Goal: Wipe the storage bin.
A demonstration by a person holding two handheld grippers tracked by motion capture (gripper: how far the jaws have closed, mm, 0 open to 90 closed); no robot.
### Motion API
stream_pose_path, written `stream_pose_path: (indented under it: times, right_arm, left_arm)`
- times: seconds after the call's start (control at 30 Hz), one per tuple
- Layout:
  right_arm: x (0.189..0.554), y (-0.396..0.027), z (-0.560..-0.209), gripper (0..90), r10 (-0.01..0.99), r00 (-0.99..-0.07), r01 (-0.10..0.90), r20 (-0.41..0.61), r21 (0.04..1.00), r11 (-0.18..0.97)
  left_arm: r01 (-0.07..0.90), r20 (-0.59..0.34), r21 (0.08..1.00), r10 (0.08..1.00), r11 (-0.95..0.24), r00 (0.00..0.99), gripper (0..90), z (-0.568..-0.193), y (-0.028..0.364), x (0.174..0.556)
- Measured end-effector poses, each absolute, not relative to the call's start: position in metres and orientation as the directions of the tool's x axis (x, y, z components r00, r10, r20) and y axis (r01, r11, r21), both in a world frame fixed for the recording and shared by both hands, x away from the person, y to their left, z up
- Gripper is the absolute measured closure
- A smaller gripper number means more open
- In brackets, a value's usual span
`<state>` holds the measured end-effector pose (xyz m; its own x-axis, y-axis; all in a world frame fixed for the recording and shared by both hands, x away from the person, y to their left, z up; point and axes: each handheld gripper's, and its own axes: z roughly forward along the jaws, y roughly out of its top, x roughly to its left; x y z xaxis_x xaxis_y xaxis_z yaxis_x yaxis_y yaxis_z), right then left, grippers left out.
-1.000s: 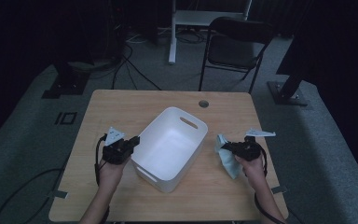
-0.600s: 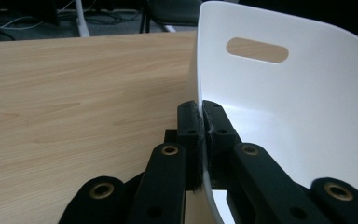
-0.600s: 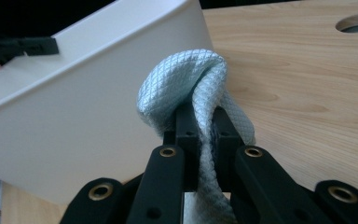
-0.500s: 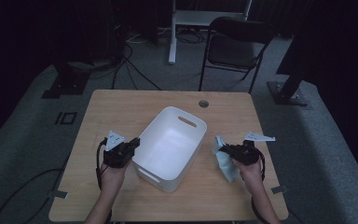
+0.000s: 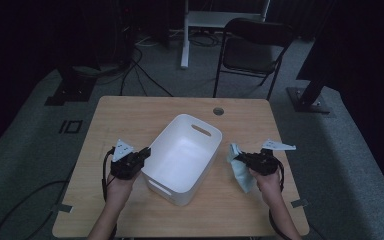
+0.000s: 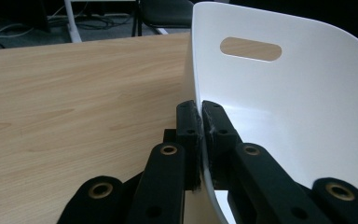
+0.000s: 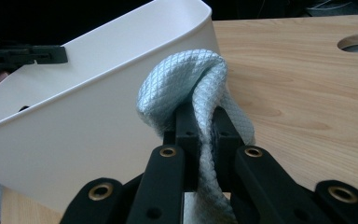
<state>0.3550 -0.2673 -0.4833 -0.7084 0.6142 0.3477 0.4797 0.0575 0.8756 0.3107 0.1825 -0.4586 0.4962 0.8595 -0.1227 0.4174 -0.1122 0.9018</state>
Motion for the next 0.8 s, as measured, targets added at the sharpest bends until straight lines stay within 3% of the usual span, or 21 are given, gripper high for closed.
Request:
stream_pose_path:
  times: [0.43, 0.8]
  right_arm:
    - [0.35, -0.261, -0.466, 85.4, 0.627, -0.718, 0.432, 0.302, 0.9, 0.062]
    - [0.352, -0.245, -0.46, 85.4, 0.63, -0.722, 0.409, 0.288, 0.911, 0.053]
  left_arm:
    - [0.378, -0.054, 0.911, 0.859, -0.167, 0.51, 86.9, -0.461, 0.18, 0.308]
    - [0.367, -0.049, 0.913, 0.845, -0.179, 0.532, 85.1, -0.462, 0.18, 0.309]
